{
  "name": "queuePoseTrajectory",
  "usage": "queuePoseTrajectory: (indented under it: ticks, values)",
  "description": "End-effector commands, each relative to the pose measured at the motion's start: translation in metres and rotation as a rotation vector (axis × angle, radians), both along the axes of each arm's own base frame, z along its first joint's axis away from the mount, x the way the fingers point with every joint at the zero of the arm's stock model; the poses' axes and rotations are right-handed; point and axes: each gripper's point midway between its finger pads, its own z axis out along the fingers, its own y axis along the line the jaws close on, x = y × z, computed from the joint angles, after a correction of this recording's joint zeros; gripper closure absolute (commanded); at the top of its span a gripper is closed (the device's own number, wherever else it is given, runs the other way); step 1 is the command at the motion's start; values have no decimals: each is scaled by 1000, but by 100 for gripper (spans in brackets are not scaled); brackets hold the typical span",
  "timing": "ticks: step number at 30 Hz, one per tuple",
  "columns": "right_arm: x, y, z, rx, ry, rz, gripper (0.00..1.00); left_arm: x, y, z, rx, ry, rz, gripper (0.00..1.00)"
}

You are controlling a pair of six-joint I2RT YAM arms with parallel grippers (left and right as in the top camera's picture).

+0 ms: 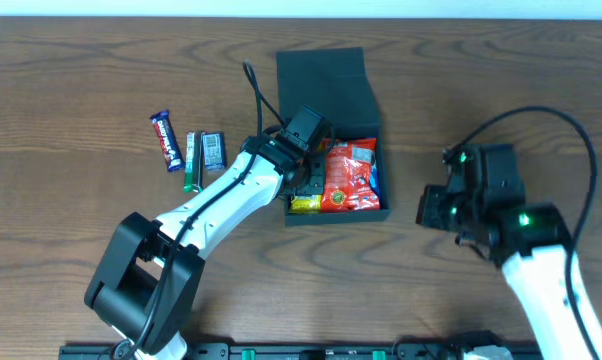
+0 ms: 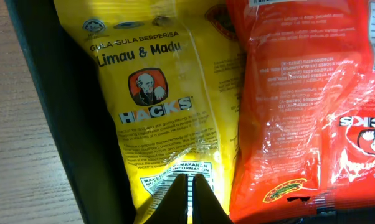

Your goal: Pack container

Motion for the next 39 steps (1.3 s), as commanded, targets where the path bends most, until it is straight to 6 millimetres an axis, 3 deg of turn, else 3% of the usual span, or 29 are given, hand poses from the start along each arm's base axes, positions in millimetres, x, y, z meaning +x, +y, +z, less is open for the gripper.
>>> queuePoseTrajectory:
  ticks: [1, 10, 18, 32, 39]
  values:
    - [6, 11, -17, 113, 55, 92, 99, -1, 1, -7, 13, 7, -15, 94]
    - [31, 21, -69, 187, 163, 122, 99, -1, -5, -21, 4, 31, -44, 94]
    - [31, 25, -100, 213, 255, 120, 99, -1, -11, -31, -15, 50, -56, 94]
    - [32, 70, -99, 298, 227, 254, 99, -9, -35, -33, -77, 62, -110, 94]
    - [31, 72, -99, 294, 228, 261, 99, -9, -25, -34, -29, 58, -137, 94]
